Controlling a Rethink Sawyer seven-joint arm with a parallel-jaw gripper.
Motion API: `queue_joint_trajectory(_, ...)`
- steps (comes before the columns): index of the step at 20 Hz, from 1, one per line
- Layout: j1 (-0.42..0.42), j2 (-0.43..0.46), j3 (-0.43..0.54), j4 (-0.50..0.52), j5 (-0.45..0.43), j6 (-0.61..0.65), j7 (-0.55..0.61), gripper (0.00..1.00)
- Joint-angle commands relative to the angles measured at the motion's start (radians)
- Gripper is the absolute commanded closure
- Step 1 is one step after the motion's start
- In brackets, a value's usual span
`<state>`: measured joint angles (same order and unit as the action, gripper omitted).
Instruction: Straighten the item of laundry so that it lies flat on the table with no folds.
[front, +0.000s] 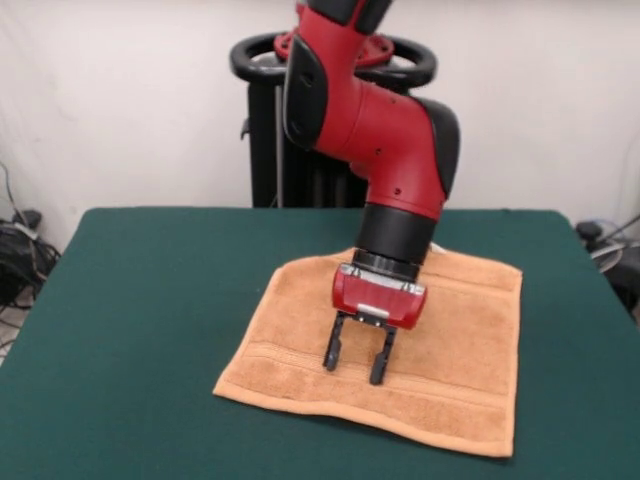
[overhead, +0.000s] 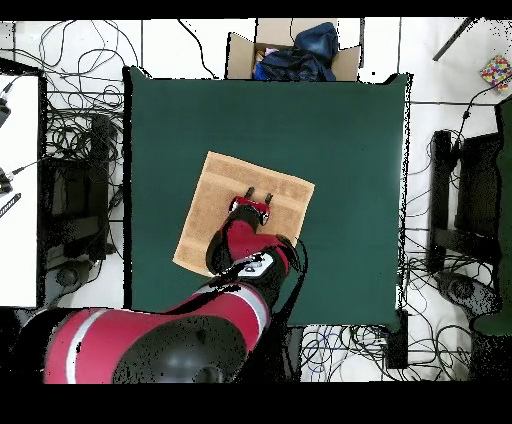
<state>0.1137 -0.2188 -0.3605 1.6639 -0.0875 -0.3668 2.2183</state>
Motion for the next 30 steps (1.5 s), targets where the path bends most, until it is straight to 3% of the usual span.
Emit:
queue_joint_trajectory(1,-0.033,-0.069,0.206,-0.047,-0.035,0.304,0.022,0.0)
queue_joint_trajectory(6,-0.022,-0.124,0.204,-0.055,-0.024,0.413,0.016,0.0)
queue_joint_trajectory(15,-0.047,-0.178,0.237,-0.046,-0.03,0.439,0.037,0.0)
queue_joint_trajectory(21,-0.114,-0.235,0.35,0.02,-0.05,0.46,0.023,0.0)
queue_joint_trajectory(25,-0.071,-0.309,0.295,0.049,-0.049,0.56,0.001,0.0)
queue_joint_trajectory(30,-0.051,-0.309,0.278,0.055,-0.063,0.587,-0.004,0.0)
